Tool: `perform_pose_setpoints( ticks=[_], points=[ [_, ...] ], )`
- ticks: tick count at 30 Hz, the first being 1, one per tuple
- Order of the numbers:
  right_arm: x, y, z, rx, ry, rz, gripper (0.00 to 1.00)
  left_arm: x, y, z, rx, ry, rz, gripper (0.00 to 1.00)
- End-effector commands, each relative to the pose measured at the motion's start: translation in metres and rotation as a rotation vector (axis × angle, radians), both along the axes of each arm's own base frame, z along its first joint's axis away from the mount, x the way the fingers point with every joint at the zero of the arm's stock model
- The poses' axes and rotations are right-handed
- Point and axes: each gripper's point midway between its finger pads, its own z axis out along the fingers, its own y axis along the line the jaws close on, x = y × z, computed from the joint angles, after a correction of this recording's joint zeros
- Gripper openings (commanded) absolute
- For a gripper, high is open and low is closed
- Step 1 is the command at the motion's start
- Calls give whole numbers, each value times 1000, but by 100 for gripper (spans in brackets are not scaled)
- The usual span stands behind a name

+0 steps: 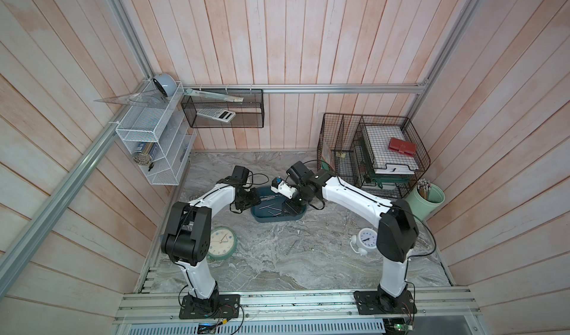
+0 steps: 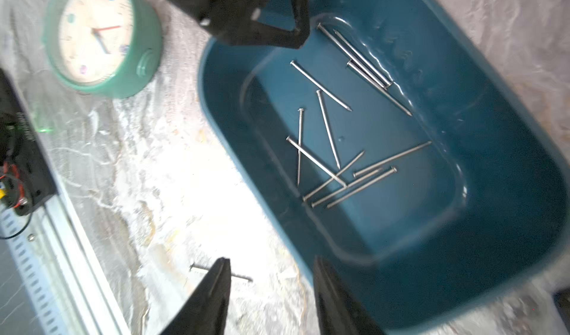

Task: Put the nails on the desktop into the storage box
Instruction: Place the nail in the storage box, then pick up the nail from the center of the board.

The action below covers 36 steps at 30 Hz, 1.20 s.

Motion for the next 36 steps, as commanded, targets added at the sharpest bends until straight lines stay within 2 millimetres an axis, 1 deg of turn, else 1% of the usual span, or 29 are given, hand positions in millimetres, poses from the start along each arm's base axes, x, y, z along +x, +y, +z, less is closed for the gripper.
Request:
perform_pose_setpoints(
  ticks=[1,3,5,7,8,10,12,14,18,22,25,28,32,36],
  points=[
    [-35,-3,30,63,-33,40,50,0,-1,-5,-13,8,-2,51],
    [-51,-10,17,57,-36,52,50,1,-1,-4,-15,6,-2,51],
    [-59,-22,-7,-1,-76,42,50,1,-2,-3,-15,2,-1,51],
    [-65,-30,-23,-50,-100,50,50,1,-1,-3,-14,2,0,50],
    [-70,-32,-29,-72,-115,77,49,1,-1,-2,-13,1,-2,51],
    [-78,-33,-40,-124,-208,160,49,0,-1,-3,-12,3,-2,51],
    [-84,-34,-45,-166,-280,240,49,1,-2,-2,-16,0,0,51],
    [-85,-36,-49,-194,-299,272,49,1,-1,-4,-16,3,-1,51],
    [-84,-40,-66,-280,-288,331,49,0,-1,-4,-13,3,-3,51],
    [-83,-35,-90,-378,-317,415,48,1,-1,-3,-16,-1,-1,51],
    [-78,-31,-104,-422,-337,447,48,0,-1,-4,-14,1,-1,51],
    [-76,-26,-112,-416,-352,475,48,-1,-1,-6,-12,6,-3,51],
    [-72,-21,-115,-429,-365,523,48,-1,-1,-7,-12,9,-1,51],
    [-78,-14,-121,-414,-324,564,48,-1,-1,-7,-13,7,-1,51]
  ],
)
